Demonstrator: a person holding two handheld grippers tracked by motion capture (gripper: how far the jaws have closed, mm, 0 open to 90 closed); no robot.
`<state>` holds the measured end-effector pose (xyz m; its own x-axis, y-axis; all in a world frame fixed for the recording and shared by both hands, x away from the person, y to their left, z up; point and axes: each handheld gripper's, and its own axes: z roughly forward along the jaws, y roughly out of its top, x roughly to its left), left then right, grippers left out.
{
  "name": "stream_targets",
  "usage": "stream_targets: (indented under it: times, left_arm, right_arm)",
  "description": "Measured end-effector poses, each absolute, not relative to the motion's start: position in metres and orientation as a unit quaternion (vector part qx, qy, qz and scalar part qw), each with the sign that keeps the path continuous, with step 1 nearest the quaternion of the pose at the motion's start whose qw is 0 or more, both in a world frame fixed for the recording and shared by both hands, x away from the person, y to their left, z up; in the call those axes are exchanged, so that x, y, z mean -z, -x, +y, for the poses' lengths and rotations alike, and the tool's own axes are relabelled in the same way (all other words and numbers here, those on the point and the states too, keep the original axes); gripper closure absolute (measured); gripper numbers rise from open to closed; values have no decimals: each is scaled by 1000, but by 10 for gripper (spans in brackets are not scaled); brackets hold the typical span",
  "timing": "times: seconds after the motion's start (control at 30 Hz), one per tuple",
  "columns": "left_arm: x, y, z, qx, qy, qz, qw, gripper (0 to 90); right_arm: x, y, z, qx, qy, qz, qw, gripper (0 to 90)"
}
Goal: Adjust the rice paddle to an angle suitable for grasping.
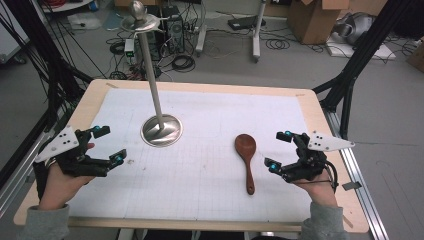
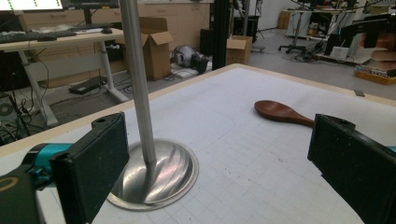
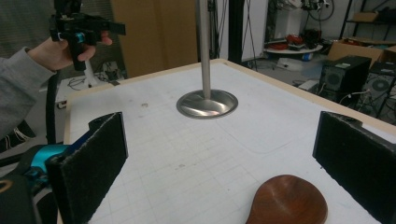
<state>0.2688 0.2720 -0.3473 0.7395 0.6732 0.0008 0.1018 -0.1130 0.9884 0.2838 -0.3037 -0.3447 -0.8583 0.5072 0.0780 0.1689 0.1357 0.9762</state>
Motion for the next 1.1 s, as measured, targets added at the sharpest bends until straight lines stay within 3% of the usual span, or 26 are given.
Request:
stream_targets:
  times: [0.2, 0.27, 0.5, 0.73, 0.8, 0.87, 1.0, 1.1]
  left_arm:
    - [347, -267, 271, -253, -703, 273, 606, 58]
    - [348, -268, 273, -256, -701, 276, 606, 59]
    - [349, -270, 276, -255, -698, 284, 606, 59]
    - [346, -263, 275, -251, -699, 277, 609, 58]
    - [346, -263, 276, -253, -699, 279, 608, 59]
    - [347, -263, 278, -255, -698, 283, 606, 59]
    - [348, -263, 277, -255, -700, 282, 605, 59]
    - [348, -263, 276, -254, -704, 280, 602, 58]
  right_arm:
    - [346, -285, -307, -615, -228, 739, 152, 73]
    - [346, -285, -309, -621, -217, 739, 147, 189]
    - [352, -289, -310, -620, -234, 738, 126, 303]
    - [364, -298, -312, -605, -244, 751, 103, 590]
    - [366, -299, -311, -601, -240, 756, 104, 620]
    - [370, -299, -306, -584, -228, 770, 118, 753]
    - [376, -299, -305, -577, -220, 778, 115, 842]
    - [381, -301, -307, -583, -221, 774, 108, 855]
